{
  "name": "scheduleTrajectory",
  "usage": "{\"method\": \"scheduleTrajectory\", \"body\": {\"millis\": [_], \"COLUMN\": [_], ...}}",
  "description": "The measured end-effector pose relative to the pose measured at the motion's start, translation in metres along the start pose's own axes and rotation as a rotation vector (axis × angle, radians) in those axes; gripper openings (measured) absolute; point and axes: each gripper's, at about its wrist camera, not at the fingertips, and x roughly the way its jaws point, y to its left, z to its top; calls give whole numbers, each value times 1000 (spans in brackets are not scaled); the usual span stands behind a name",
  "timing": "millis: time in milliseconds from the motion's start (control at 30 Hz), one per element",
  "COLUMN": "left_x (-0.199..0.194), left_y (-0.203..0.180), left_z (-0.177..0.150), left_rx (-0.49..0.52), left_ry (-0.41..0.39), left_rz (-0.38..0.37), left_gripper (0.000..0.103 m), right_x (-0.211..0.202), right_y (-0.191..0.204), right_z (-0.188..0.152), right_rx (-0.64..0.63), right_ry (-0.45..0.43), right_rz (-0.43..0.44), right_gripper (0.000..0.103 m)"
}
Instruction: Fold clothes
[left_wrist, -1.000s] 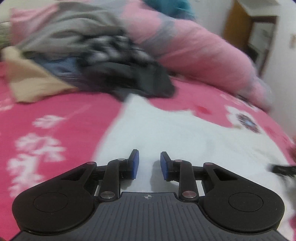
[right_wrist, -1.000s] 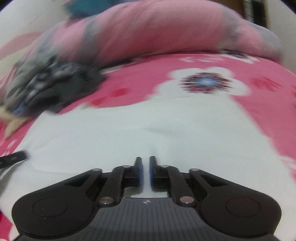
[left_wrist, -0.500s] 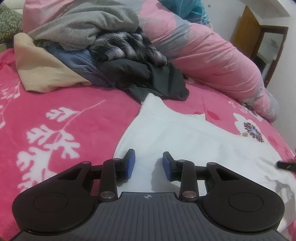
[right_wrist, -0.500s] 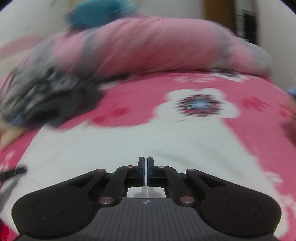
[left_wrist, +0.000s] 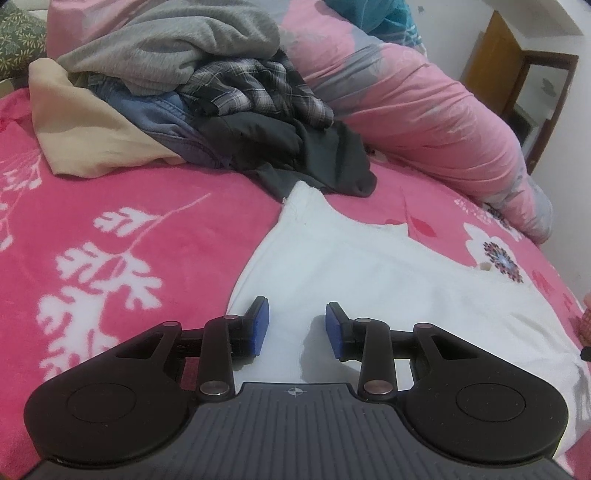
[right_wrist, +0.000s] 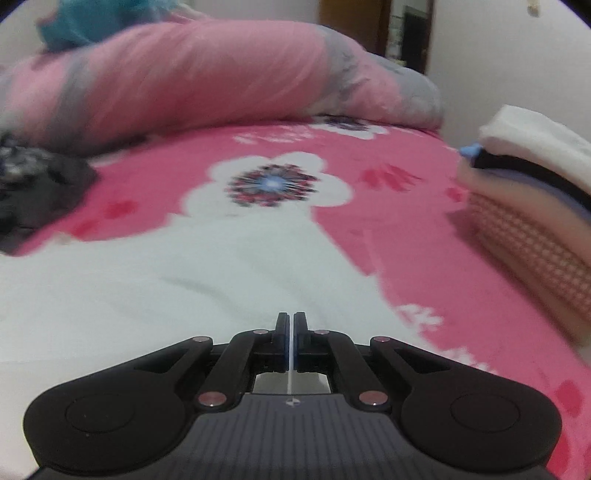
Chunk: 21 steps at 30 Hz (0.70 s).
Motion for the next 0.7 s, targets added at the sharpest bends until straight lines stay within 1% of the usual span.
{"method": "scheduleTrajectory", "body": {"millis": [67, 133, 233, 333, 433, 700], "left_x": [0, 0, 0, 0, 0, 0], "left_y": [1, 3, 2, 1, 0, -1], "left_z": [0, 0, -1, -1, -2, -2], "left_rx": [-7, -14, -8, -2, 2, 10], "left_ry": [0, 0, -2, -4, -7, -8], "left_rz": [-4, -8, -4, 0, 2, 7], "left_gripper": [35, 35, 35, 35, 35, 35], "right_x": [-10, -19, -21, -5, -6, -5], "right_y": [18, 33, 52, 61, 60, 62], "right_z": [-5, -12, -24, -47, -60, -66], "right_rx": [-40, -63, -107, -137, -149, -176], "right_ry": [-15, -33, -45, 16, -35, -64], "right_rz": [50, 119, 177, 162, 165, 165], "right_gripper": [0, 0, 0, 0, 0, 1]}}
